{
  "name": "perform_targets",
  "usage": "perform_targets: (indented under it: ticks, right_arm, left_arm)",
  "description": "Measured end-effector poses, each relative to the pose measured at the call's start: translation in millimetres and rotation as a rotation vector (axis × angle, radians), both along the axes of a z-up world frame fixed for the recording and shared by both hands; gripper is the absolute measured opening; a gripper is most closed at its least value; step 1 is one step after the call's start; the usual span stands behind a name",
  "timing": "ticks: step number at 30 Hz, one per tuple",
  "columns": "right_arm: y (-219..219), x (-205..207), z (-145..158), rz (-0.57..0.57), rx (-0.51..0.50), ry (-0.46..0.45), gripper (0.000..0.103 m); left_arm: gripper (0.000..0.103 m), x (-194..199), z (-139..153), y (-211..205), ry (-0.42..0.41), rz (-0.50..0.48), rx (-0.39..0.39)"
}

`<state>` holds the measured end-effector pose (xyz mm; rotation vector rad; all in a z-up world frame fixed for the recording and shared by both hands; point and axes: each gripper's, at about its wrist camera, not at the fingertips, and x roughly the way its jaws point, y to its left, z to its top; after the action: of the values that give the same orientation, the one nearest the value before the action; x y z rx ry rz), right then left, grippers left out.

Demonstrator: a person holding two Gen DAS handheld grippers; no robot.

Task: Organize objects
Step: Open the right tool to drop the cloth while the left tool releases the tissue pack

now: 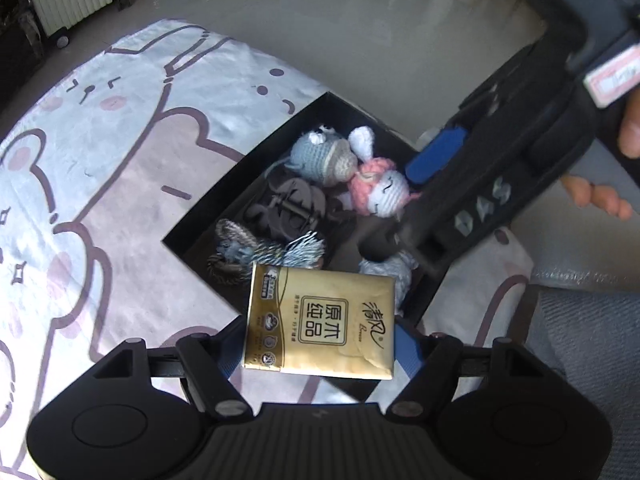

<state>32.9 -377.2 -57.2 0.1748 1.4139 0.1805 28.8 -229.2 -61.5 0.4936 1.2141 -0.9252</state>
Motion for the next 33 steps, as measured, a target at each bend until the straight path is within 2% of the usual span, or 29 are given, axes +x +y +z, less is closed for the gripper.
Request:
perform_targets:
  ticks: [4, 7, 11, 12, 14, 15, 21, 25, 29, 31, 33]
  right_arm:
    - [-21, -1, 18, -0.099, 0.014, -0.076, 0.078]
    - [-31, -4, 19, -0.138, 0.027, -0.086, 0.077]
    - [-36, -7, 15, -0.139, 0.020, -0.074, 0.075]
    - [-35, -9, 15, -0.135, 0.018, -0.073, 0.075]
    - [-33, -10, 14, -0.127, 0.019, -0.072, 0.076]
    - [-33, -10, 13, -0.122, 0.018, -0.071, 0.076]
    - [-29, -11, 11, -0.106, 0.019, -0.061, 0.075]
    - [-24, -10, 11, -0.093, 0.037, -0.056, 0.065]
    - [-16, -8, 12, -0.066, 0.039, -0.055, 0.059]
    - [-14, -8, 13, -0.061, 0.036, -0.055, 0.059]
    - [-13, -7, 14, -0.061, 0.034, -0.056, 0.059]
  left_arm:
    - [0.075, -18, -4, -16, -0.052, -0.152, 0.011]
    - [0.075, -25, -12, -24, -0.118, -0.266, 0.066]
    - [0.076, -20, -21, -23, -0.106, -0.301, 0.077]
    - [0.081, -19, -22, -22, -0.105, -0.304, 0.071]
    - [0.096, -19, -23, -22, -0.108, -0.293, 0.064]
    - [0.098, -18, -22, -22, -0.101, -0.292, 0.056]
    - [0.098, -12, -12, -16, -0.067, -0.238, 0.011]
    - [0.096, -2, -2, -5, -0.092, -0.142, 0.007]
    - [0.088, 10, -2, 2, -0.122, -0.034, 0.084]
    - [0.084, 12, -6, 3, -0.148, -0.013, 0.138]
    - [0.084, 14, -9, 3, -0.157, -0.008, 0.173]
